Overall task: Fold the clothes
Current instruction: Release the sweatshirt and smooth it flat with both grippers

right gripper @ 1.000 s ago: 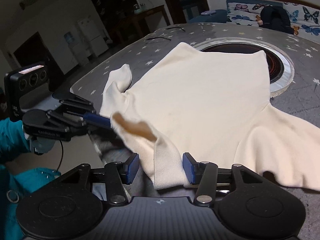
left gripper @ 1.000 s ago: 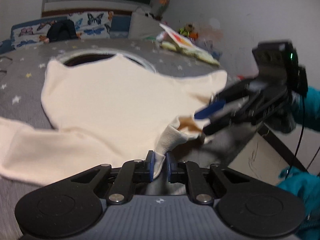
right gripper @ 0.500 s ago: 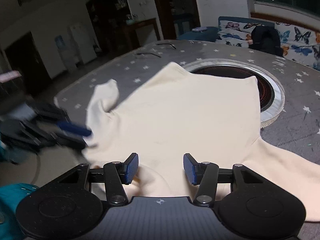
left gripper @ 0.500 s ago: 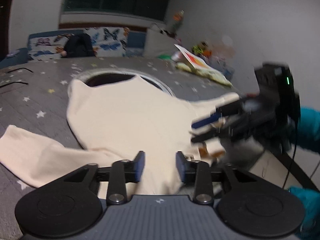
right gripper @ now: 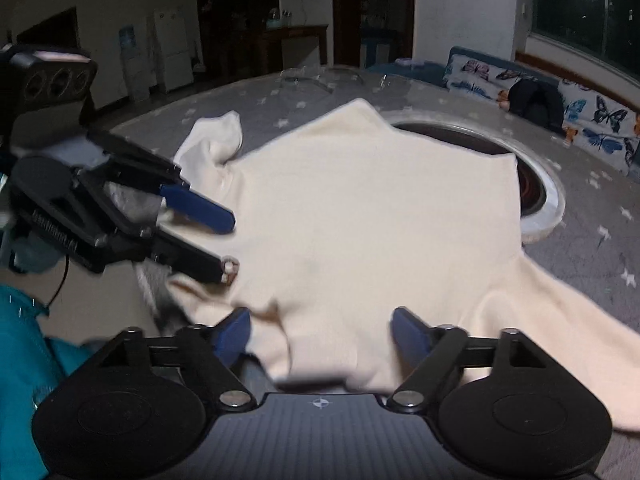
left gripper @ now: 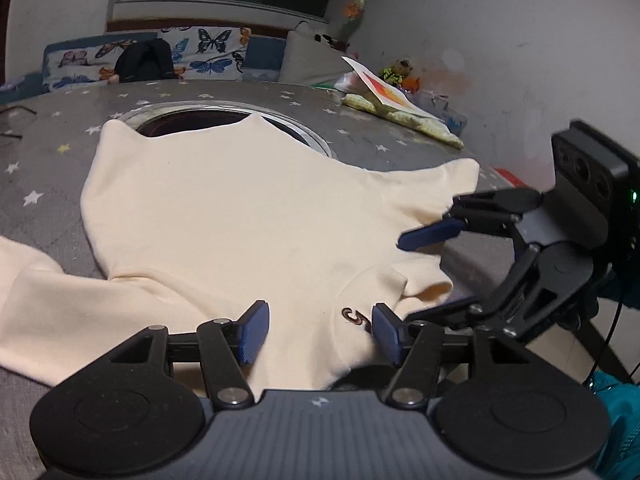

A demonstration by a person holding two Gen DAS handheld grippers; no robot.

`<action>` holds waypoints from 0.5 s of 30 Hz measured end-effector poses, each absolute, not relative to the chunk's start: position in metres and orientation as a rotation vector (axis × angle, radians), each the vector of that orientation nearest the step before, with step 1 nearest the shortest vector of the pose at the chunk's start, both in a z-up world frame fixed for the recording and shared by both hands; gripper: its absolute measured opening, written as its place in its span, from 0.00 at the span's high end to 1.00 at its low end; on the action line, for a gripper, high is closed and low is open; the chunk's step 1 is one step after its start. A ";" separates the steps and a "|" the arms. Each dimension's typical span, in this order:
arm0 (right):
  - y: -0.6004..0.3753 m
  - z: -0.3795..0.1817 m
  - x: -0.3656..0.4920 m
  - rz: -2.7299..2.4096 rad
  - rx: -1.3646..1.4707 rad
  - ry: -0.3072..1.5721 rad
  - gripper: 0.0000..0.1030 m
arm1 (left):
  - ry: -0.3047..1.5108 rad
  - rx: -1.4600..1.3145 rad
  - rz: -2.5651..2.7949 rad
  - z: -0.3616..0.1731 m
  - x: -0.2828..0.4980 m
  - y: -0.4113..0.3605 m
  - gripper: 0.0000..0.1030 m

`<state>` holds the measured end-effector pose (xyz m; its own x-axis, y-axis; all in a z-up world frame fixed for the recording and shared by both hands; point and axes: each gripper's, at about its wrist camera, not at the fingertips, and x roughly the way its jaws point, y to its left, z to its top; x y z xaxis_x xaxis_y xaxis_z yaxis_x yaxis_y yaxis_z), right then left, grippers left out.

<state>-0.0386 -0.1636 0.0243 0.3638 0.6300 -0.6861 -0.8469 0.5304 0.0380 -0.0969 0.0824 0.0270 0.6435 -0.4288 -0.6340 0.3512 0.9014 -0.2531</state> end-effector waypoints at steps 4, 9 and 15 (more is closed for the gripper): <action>-0.167 0.030 -0.031 0.991 -0.304 0.745 0.17 | 0.688 -0.100 -0.391 0.045 -0.091 0.096 0.35; -0.170 0.045 -0.010 0.971 -0.229 0.752 0.06 | 0.618 -0.067 -0.220 0.067 -0.058 0.117 0.15; -0.162 0.057 0.025 0.914 -0.192 0.718 0.00 | 0.635 -0.070 -0.064 0.068 0.005 0.137 0.11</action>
<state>0.0248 -0.1624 0.0573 0.3992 0.6553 -0.6412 -0.7780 0.6122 0.1414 0.0055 0.1373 0.0678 0.8033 -0.0816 -0.5900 0.0387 0.9956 -0.0850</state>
